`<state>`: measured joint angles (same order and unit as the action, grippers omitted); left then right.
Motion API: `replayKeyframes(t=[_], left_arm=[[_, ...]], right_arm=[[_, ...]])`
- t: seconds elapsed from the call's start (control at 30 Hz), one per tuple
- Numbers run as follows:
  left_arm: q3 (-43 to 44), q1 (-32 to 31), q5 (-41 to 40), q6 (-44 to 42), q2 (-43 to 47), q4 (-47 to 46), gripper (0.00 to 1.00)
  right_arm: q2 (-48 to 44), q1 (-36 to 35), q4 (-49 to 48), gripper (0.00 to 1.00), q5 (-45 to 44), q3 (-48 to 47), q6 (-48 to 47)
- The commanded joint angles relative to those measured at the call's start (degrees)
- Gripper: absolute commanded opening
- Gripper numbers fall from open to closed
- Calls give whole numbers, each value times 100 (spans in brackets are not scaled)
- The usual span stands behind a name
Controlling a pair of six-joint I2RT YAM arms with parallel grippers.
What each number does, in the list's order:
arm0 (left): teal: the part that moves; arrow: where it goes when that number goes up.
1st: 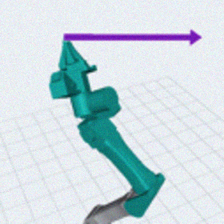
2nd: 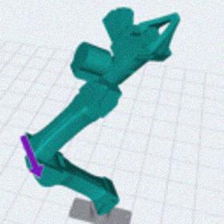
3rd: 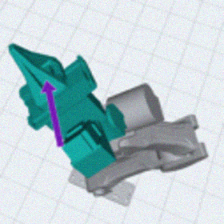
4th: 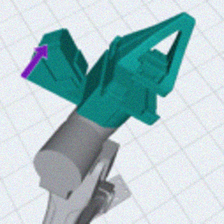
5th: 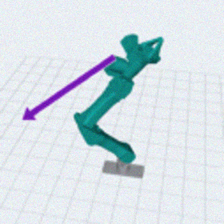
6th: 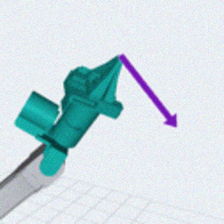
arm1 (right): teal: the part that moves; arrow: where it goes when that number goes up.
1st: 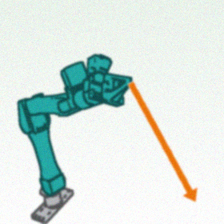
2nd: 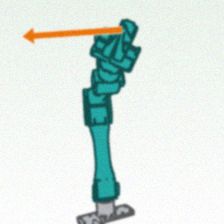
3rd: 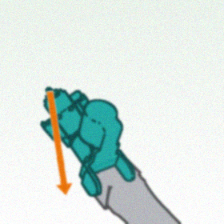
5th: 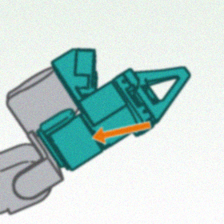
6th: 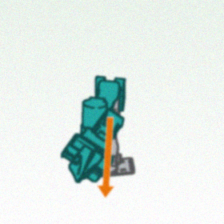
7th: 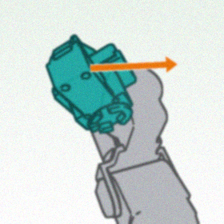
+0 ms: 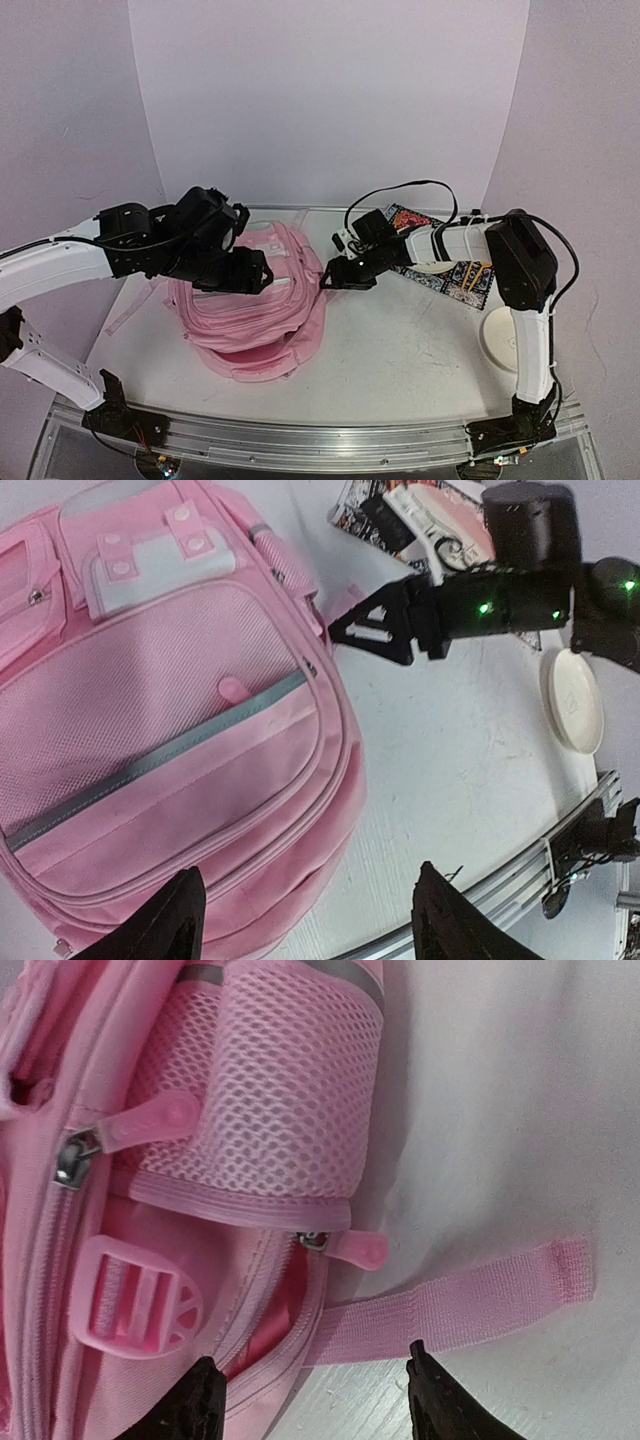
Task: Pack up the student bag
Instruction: Place the largest pocket of the bag in the student bag, then rotate the student bag at the center of the board.
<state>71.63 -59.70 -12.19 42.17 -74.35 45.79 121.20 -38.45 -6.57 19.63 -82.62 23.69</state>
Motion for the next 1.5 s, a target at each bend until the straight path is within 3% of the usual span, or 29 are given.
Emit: replayKeyframes(t=[0.0,0.3,0.47,0.7,0.77,0.9,1.1,1.3,1.47], left_arm=[[201,190,-259,104,-254,-142,75],[938,590,-323,-173,-1452,-228,74],[1133,790,-404,-285,-1979,-213,74],[870,1193,-366,-196,-2316,-225,73],[878,1198,-357,-279,-2447,-231,73],[863,1198,-280,-484,-2679,-251,73],[677,1202,-222,-838,-2711,-411,72],[438,1206,-232,-1292,-2600,-579,71],[320,1207,-202,-1510,-2417,-670,71]], right_arm=[[225,162,89,62,354,-239,-105],[431,563,-281,63,1399,-319,-742],[855,571,-442,50,2235,-643,-556],[953,420,-1077,46,2654,-266,-45],[948,291,-1194,41,2737,-134,34],[772,-94,-1562,19,2553,460,315],[6,-970,-2285,3,1799,1674,895],[-447,-1749,-2622,3,1420,2016,1343],[-826,-1850,-2445,17,1211,2145,1115]])
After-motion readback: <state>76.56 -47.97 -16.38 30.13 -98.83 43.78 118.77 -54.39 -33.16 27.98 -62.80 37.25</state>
